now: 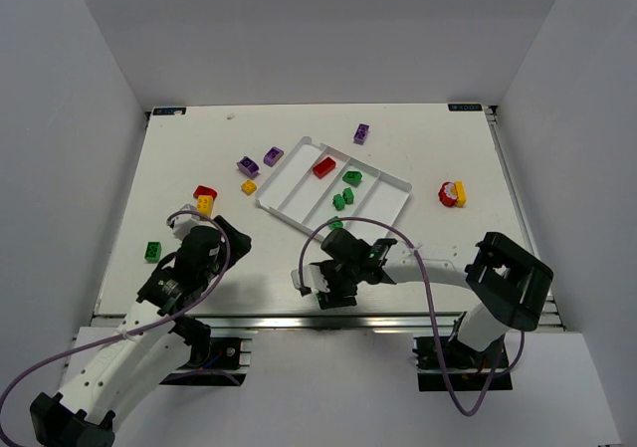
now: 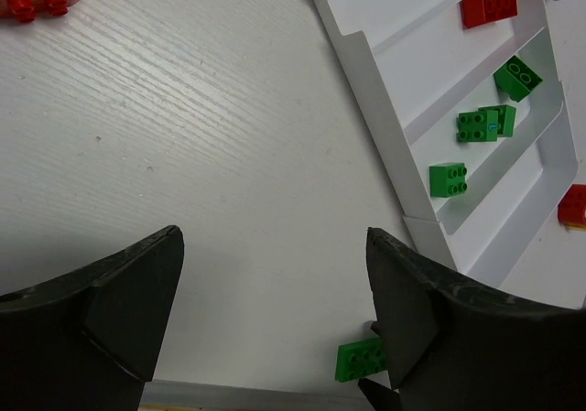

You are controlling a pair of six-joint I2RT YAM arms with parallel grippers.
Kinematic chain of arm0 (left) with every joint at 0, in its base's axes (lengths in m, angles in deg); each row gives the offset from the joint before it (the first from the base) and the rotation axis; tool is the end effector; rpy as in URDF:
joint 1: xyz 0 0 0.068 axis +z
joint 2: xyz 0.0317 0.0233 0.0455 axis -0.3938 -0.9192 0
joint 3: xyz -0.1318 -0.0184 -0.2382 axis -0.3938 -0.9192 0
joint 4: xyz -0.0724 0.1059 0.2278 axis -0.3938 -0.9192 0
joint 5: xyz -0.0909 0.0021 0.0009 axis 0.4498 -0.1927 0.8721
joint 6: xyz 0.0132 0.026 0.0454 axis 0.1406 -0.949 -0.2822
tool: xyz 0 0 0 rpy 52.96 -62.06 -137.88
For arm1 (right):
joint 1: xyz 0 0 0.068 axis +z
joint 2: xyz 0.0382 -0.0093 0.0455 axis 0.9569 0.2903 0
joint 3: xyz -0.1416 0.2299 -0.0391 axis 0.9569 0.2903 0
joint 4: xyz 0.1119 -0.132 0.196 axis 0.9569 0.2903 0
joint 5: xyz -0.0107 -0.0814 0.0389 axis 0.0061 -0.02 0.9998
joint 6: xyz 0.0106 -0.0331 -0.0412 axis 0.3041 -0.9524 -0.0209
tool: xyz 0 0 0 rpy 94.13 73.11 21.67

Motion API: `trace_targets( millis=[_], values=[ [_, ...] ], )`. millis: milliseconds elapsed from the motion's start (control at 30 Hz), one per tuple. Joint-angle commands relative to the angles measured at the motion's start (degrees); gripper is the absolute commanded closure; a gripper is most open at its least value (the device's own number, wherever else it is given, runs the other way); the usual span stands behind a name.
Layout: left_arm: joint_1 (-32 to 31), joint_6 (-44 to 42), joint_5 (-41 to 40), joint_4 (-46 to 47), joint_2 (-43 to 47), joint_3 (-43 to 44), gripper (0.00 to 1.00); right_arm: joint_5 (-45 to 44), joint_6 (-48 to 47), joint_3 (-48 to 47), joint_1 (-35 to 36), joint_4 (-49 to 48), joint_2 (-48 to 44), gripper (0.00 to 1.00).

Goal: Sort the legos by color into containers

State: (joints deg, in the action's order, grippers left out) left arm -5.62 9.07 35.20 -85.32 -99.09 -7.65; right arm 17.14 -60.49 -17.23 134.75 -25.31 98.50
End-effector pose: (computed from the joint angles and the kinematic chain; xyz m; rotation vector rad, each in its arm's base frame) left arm 0.1222 -0.0535 0.2305 -0.7172 2.1591 -0.4081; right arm 0.1311 0.2659 0.1597 -2.1209 1.4679 0.5210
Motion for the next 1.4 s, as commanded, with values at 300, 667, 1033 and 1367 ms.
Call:
trace_targets(
  millis=[300, 667, 1033, 1367],
  values=[
    [0.25, 0.75, -1.61, -0.47, 0.29, -0.64, 0.1, -1.37, 0.51, 3.06, 0.51, -1.79, -0.08, 0.52],
    [0.34, 1.19, -1.7, -0.12, -0.06, -1.0, 0.1, 4.87, -0.2, 2.71, 0.25, 0.85, -3.59, 0.83],
    [0.34, 0.93, -1.26, 1.38, -1.82, -0.65, 0.1, 13.92, 6.3, -11.07, -16.52, 2.08, -12.57, 1.0],
    [0.34, 0.31, -0.99, 1.73, -2.26, -0.65, 0.1, 11.11, 25.45, -22.49, -35.77, -5.3, -2.82, 1.0]
  ],
)
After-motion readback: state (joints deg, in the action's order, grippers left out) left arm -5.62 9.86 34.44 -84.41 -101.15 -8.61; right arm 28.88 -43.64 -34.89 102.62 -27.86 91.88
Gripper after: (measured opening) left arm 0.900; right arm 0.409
